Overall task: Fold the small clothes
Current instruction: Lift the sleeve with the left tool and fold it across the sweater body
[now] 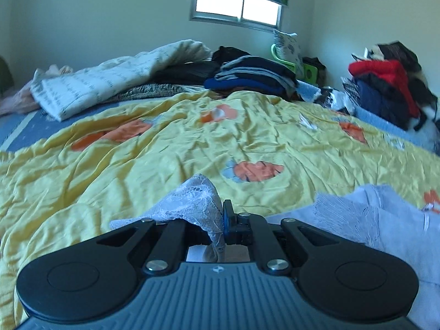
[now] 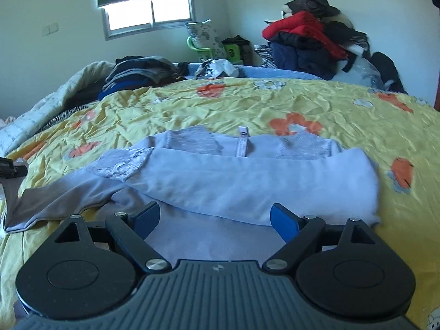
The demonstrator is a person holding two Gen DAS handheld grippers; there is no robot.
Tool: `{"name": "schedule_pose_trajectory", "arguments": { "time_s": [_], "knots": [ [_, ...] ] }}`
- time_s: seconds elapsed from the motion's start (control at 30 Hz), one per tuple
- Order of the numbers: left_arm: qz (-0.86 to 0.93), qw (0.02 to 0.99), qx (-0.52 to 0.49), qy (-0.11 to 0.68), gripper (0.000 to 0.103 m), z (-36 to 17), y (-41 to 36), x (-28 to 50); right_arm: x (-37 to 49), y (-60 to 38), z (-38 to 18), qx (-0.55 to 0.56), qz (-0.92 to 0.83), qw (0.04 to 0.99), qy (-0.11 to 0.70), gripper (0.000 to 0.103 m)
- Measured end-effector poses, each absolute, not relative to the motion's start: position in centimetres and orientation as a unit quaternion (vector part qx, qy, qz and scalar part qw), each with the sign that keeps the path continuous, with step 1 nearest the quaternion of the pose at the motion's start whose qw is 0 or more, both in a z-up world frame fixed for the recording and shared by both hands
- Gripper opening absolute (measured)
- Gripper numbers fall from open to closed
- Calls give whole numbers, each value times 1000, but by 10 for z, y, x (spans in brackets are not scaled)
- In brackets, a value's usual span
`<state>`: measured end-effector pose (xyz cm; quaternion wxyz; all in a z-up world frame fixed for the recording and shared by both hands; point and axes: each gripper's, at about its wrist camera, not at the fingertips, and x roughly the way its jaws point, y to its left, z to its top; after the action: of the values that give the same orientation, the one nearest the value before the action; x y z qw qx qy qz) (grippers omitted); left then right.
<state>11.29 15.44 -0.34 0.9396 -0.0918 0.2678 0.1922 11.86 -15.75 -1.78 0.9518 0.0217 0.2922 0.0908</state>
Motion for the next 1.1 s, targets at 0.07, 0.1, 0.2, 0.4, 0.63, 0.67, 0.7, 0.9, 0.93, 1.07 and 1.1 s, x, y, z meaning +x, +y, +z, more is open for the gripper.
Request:
{"name": "schedule_pose_trajectory", "arguments": {
  "time_s": [0.07,0.1,0.2,0.4,0.63,0.67,0.7,0.9,0.93,1.07,1.1],
  "knots": [
    [191,941,-78,270,6,-3,150,120,118,-162,-19,23,86,952,293,90],
    [191,941,-73,270,6,-2,147,123,117,-165,-20,25,84,952,294,90],
    [190,943,-55,269,6,1,142,134,115,-172,-22,31,80,951,295,90],
    [182,946,-27,266,6,13,129,158,109,-182,-23,38,76,953,292,90],
    [155,957,-4,246,6,37,99,180,107,-189,-23,36,70,954,291,90],
    [151,959,-1,241,6,41,94,182,106,-190,-23,37,70,954,291,90],
    [148,960,2,236,6,45,89,184,106,-191,-23,39,70,954,290,90],
    [131,971,-12,202,6,80,73,198,100,-198,-23,43,65,955,288,90],
    [129,973,-15,192,6,88,70,200,99,-198,-23,43,64,955,287,90],
    [118,981,-26,150,6,119,61,200,98,-200,-24,44,64,955,287,90],
    [111,983,-32,145,6,125,58,199,98,-201,-24,45,62,955,287,90]
  ]
}}
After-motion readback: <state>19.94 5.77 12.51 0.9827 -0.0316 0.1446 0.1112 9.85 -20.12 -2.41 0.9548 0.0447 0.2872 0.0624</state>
